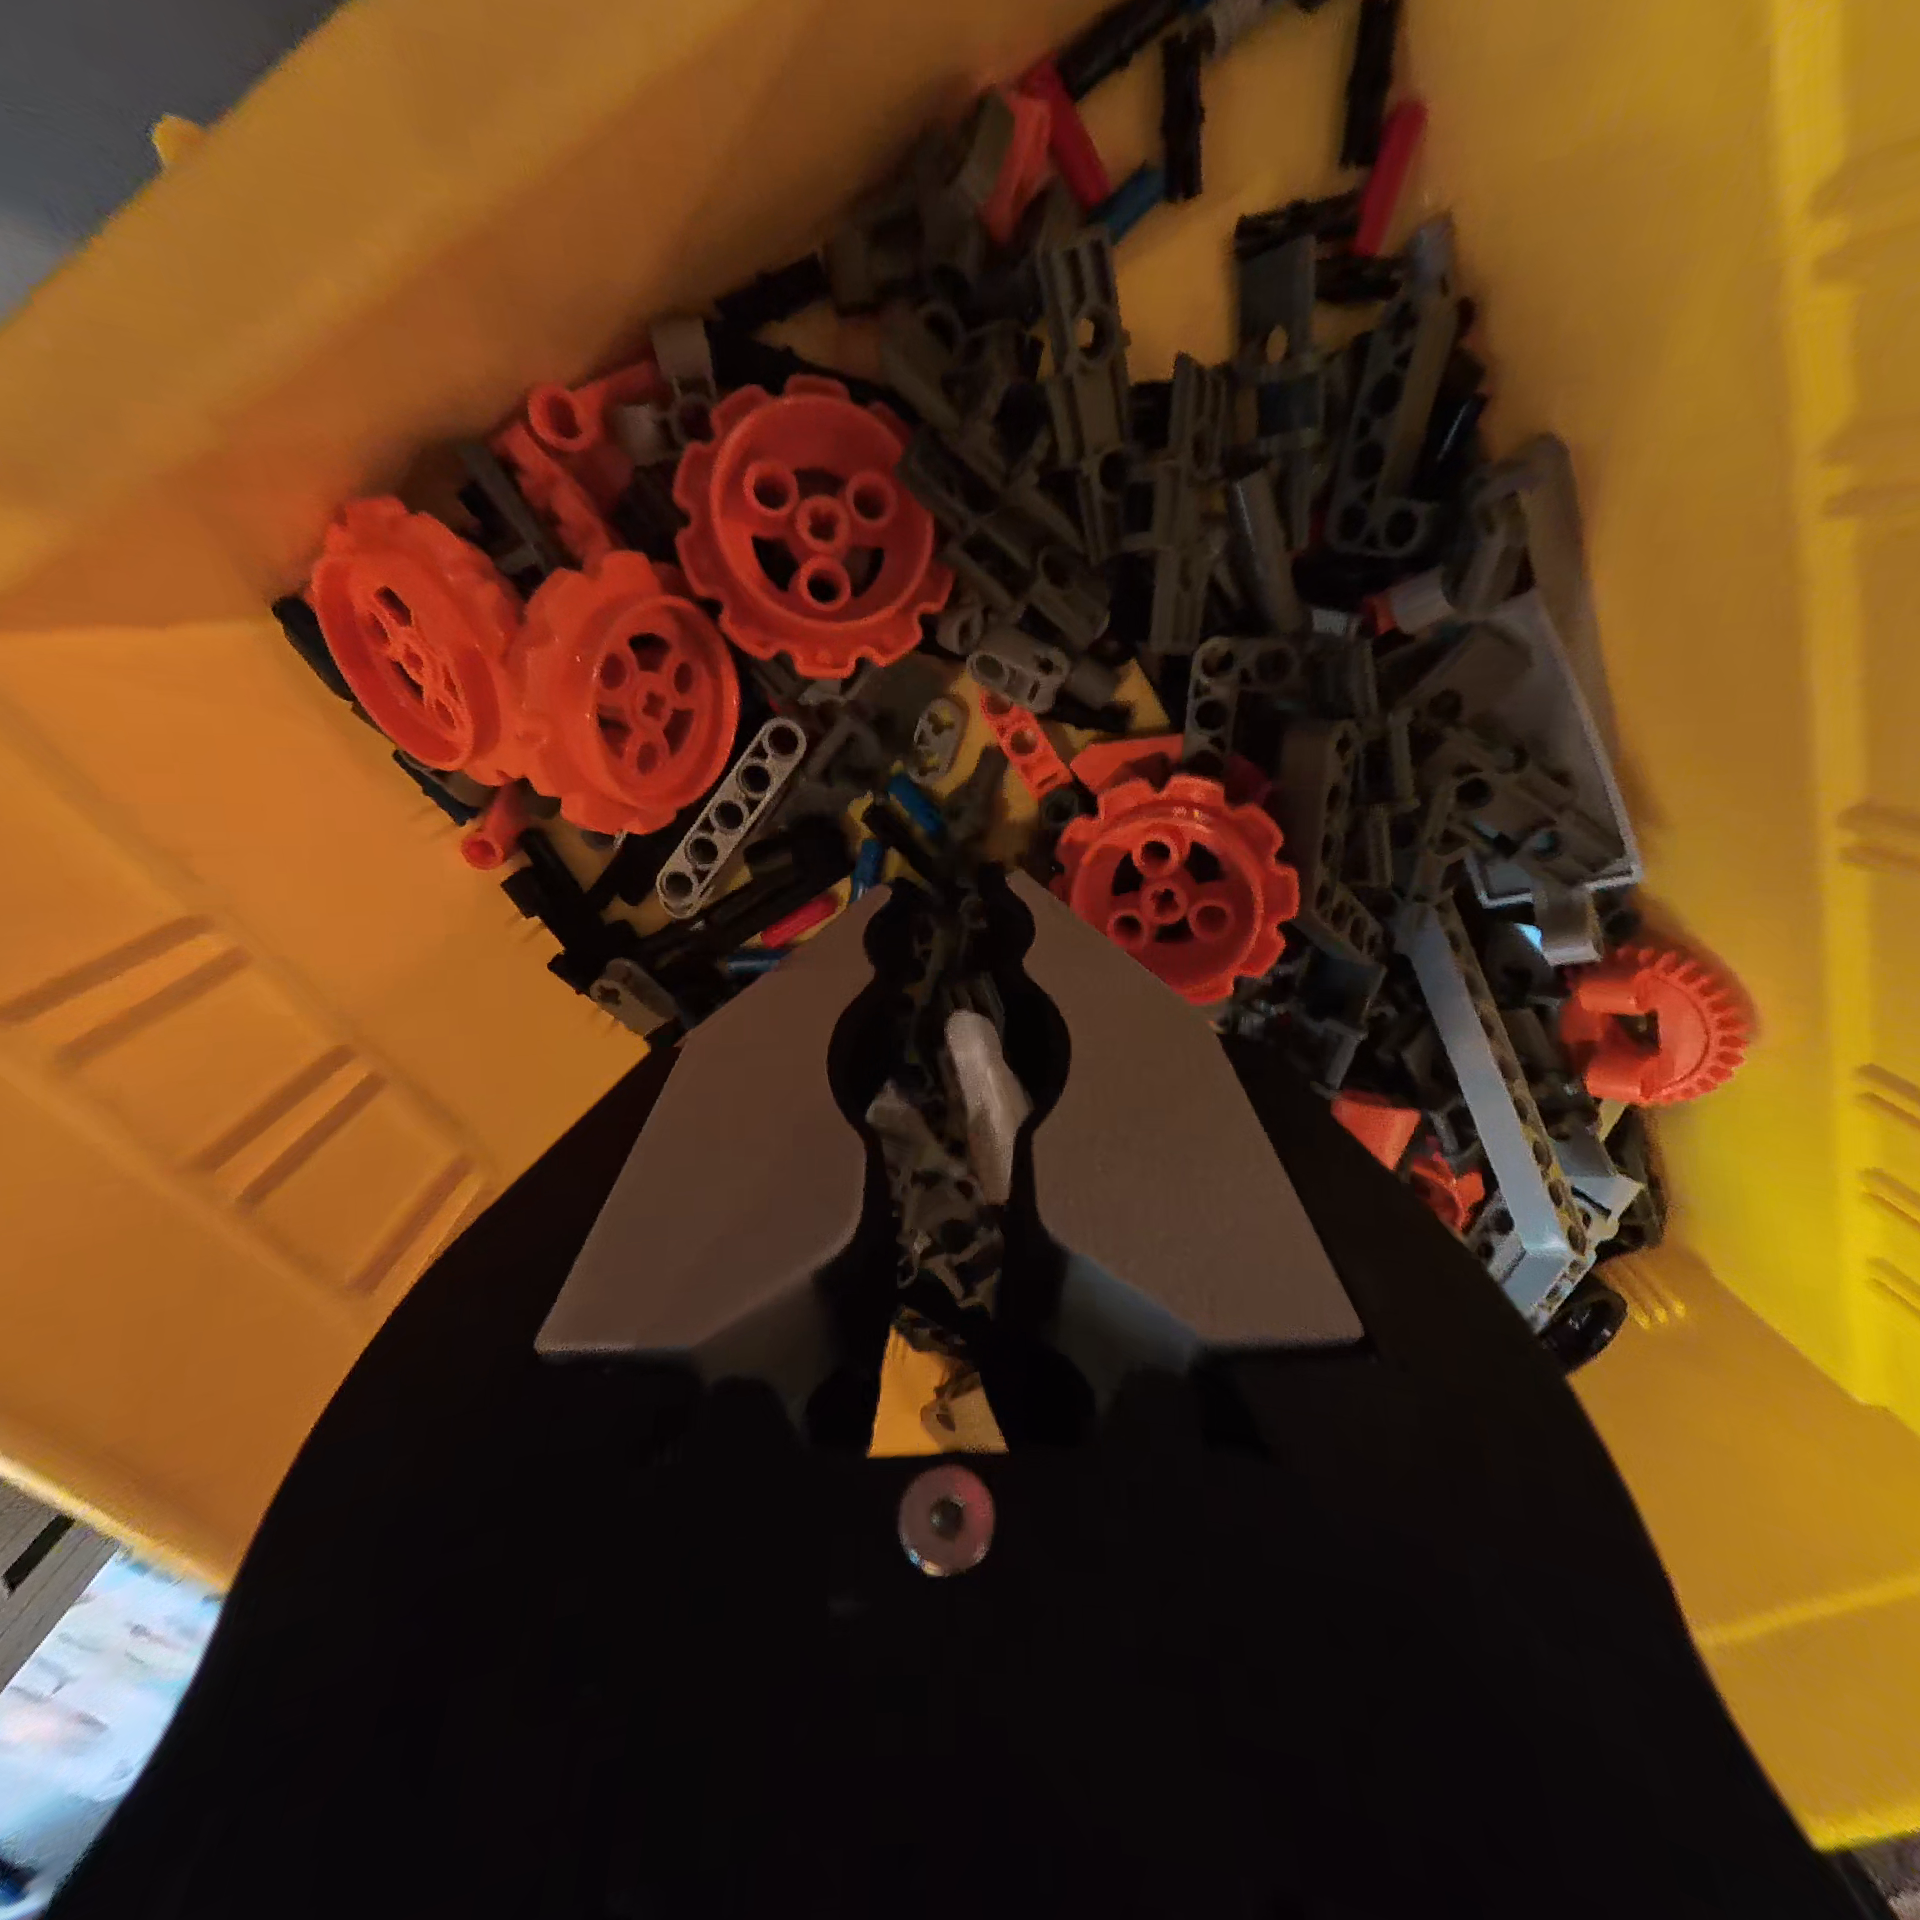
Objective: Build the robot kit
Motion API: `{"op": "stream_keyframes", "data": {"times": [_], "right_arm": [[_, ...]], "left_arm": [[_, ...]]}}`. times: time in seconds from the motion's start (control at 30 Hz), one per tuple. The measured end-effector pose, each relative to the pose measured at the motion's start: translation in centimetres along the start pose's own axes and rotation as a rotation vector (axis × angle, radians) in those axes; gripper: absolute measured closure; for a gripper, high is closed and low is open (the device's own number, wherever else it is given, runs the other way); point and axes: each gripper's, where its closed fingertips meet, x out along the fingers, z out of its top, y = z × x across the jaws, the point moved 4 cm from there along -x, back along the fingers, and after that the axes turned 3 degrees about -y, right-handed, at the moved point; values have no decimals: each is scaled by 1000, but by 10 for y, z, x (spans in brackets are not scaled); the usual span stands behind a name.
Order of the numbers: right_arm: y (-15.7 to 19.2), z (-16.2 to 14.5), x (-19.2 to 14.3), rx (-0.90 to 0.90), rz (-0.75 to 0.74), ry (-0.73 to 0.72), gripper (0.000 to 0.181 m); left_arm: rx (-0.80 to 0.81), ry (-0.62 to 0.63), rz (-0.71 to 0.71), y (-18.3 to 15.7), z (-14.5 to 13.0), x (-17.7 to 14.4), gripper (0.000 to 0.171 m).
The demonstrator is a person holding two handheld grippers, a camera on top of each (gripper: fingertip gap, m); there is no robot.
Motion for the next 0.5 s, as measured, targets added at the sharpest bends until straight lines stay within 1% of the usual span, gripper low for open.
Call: {"op": "stream_keyframes", "data": {"times": [0.03, 0.07, 0.1, 0.13, 0.2, 0.23, 0.27, 0.33, 0.4, 0.43, 0.5], "right_arm": [[0, 0, -3, 9, 0, -2, 166], [-1, 4, -6, 21, -6, -35, 166], [-2, 13, -10, 39, -11, -98, 164], [-3, 27, -14, 65, -13, -186, 159], [2, 59, -17, 139, 51, -364, 135], [4, 71, -15, 167, 83, -407, 120], [4, 75, -9, 170, 86, -384, 120], [0, 72, 4, 110, 30, -302, 103], [1, 70, 14, 103, 39, -266, 103], [-4, 68, 17, 107, -3, -245, 110], [-12, 63, 15, 57, -61, -210, 140]], "left_arm": [[2, -2, 1, 0, 0, 0, 131], [2, -5, 2, 0, 1, -1, 131], [2, -7, 2, 0, 1, -1, 131], [1, -8, 3, 0, 2, -1, 131], [-2, -11, 5, 1, 2, -1, 131], [-3, -12, 7, 1, 2, -1, 131], [-2, -14, 9, 1, 2, -2, 131], [0, -19, 11, 1, 3, -3, 131], [3, -23, 12, 1, 5, -4, 131], [5, -27, 15, 1, 6, -4, 131], [6, -31, 18, 2, 6, -4, 132]]}}
